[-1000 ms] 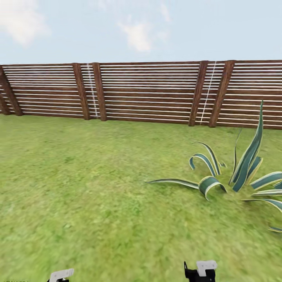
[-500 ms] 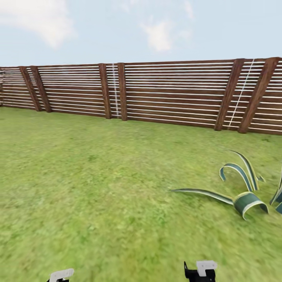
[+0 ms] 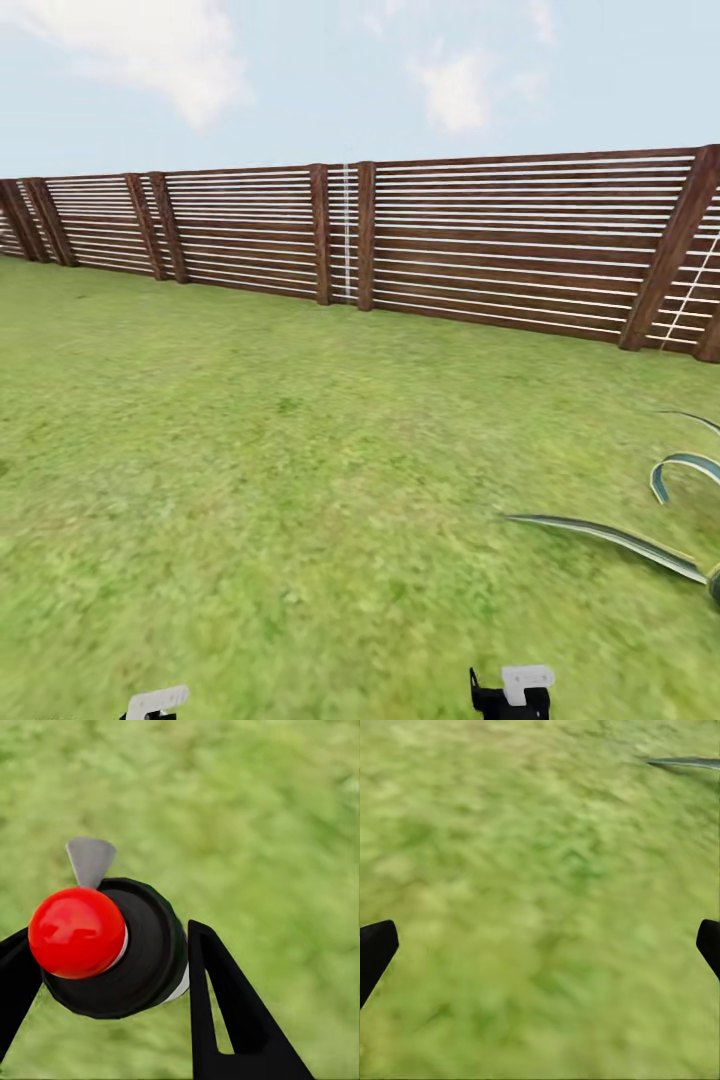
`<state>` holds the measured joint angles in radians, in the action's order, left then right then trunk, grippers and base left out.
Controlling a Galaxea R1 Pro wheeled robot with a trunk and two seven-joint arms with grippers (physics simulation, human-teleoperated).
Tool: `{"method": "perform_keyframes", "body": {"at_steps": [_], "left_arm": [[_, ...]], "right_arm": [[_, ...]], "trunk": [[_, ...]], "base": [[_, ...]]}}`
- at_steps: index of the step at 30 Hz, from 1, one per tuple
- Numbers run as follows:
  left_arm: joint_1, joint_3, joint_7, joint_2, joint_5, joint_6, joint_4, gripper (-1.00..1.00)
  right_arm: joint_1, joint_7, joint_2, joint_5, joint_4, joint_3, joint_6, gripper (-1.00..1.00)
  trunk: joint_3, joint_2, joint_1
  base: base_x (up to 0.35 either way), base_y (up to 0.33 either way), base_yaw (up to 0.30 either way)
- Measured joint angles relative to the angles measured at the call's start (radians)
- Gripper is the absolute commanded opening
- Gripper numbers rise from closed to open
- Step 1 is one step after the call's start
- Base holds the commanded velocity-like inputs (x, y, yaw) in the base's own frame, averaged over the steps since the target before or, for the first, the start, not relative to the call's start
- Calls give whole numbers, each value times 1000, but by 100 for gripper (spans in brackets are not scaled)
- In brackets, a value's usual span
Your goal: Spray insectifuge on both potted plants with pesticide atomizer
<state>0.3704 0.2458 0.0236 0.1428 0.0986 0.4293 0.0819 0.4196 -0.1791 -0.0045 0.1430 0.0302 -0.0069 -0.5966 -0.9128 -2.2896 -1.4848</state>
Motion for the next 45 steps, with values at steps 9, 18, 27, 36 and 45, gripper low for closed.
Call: {"method": "perform_keyframes", "body": {"at_steps": [9,18,27,36,45], "left_arm": [[0,-1,0,0,1,0,-1,-100],[0,-1,0,0,1,0,-1,-100],[0,-1,0,-1,2,0,-1,-100],[0,-1,0,-2,1,0,-1,-100],[0,-1,0,-1,1,0,-1,-100]], "right_arm": [[0,4,-10,4,0,3,0,100],[0,4,-10,4,0,3,0,100],[0,3,-9,3,0,3,0,100],[0,0,-6,1,2,2,1,100],[0,-1,-6,1,2,2,1,100]], "trunk": [[0,0,0],[0,0,0],[0,0,0],[0,0,0],[0,0,0]], "base": [[258,248,6],[270,242,0],[288,211,0],[309,154,0],[310,150,0]]}}
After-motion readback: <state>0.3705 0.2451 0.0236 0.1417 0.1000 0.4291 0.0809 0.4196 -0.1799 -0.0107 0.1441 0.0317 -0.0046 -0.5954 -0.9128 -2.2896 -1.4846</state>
